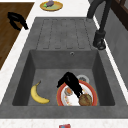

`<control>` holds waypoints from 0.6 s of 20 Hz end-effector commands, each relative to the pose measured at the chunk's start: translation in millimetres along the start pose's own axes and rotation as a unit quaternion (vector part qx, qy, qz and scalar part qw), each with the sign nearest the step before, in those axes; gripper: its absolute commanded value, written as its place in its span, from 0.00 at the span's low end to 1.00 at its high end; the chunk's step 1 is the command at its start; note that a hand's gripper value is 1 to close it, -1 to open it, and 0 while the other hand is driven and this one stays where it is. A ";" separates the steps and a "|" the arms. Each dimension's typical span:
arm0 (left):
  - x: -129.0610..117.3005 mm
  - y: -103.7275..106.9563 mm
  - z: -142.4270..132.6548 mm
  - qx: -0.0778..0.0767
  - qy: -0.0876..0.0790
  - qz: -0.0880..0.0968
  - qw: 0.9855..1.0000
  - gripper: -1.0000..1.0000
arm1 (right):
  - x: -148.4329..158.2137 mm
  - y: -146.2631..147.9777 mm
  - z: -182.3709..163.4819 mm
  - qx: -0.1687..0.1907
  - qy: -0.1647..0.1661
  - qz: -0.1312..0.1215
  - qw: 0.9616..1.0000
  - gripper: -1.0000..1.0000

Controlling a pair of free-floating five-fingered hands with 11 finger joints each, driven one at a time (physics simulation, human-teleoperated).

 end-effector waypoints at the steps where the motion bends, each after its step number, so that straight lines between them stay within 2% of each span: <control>1: 0.0 0.0 0.0 0.000 0.000 0.000 1.000 0.50 | -3.0 3.9 -15.9 -0.003 -0.023 0.017 1.000 0.00; 2: 0.0 0.0 0.0 0.000 0.000 0.000 1.000 0.50 | -0.1 5.0 -13.1 -0.004 -0.018 0.013 1.000 1.00; 3: 0.0 0.0 0.0 0.000 0.000 0.000 1.000 0.50 | 0.2 5.4 -8.1 -0.013 -0.014 0.023 1.000 1.00; 5: 0.0 0.0 0.0 0.000 0.000 0.000 1.000 0.50 | -3.8 8.0 -0.8 -0.027 -0.013 -0.001 1.000 1.00; 8: 0.0 0.0 0.0 0.000 0.000 0.000 1.000 0.50 | -8.1 11.6 6.0 -0.040 -0.015 -0.021 0.999 1.00; 12: 0.0 0.0 0.0 0.000 0.000 0.000 1.000 0.50 | -10.6 16.4 12.1 -0.059 -0.017 -0.036 0.997 1.00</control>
